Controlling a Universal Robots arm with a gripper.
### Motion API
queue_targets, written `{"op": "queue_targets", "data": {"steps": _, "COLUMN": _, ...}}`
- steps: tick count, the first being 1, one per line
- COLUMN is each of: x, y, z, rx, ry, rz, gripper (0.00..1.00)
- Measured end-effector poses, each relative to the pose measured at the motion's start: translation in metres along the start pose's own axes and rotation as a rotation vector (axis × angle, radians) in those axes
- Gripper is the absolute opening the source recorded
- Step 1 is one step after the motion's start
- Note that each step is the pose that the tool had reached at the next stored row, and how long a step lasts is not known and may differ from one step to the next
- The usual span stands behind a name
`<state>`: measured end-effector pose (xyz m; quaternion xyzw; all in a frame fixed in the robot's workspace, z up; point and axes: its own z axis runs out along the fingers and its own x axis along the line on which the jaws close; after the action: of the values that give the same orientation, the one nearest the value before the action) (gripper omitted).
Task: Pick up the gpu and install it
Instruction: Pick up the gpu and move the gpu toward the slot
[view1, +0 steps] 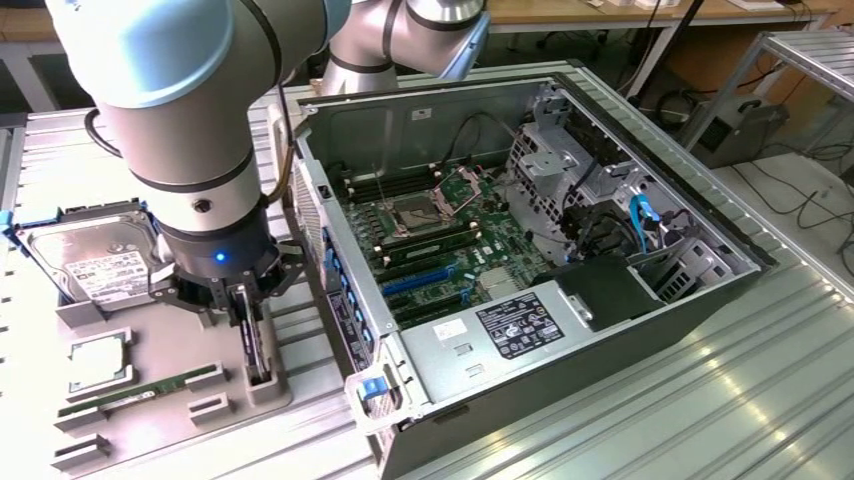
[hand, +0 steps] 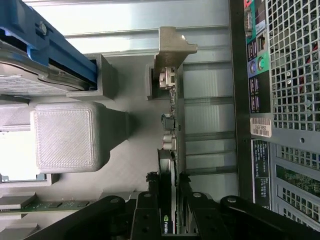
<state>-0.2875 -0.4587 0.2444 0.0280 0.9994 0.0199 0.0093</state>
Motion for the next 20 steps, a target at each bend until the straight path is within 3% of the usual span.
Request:
{"op": "queue_targets", "data": {"steps": 4, "x": 0.0, "y": 0.0, "z": -0.0002, "rx": -0.0015, "ry": 0.0016, "rz": -0.034, "gripper": 0.26}}
{"op": "queue_targets", "data": {"steps": 13, "x": 0.0, "y": -0.0001, "z": -0.0009, "rx": -0.002, "ry": 0.0017, "rz": -0.037, "gripper": 0.26}}
{"op": "queue_targets", "data": {"steps": 18, "x": 0.0, "y": 0.0002, "z": -0.006, "rx": -0.0049, "ry": 0.0019, "rz": -0.039, "gripper": 0.26}}
{"op": "queue_targets", "data": {"steps": 20, "x": 0.0, "y": 0.0004, "z": -0.0124, "rx": -0.0064, "ry": 0.0021, "rz": -0.041, "gripper": 0.26}}
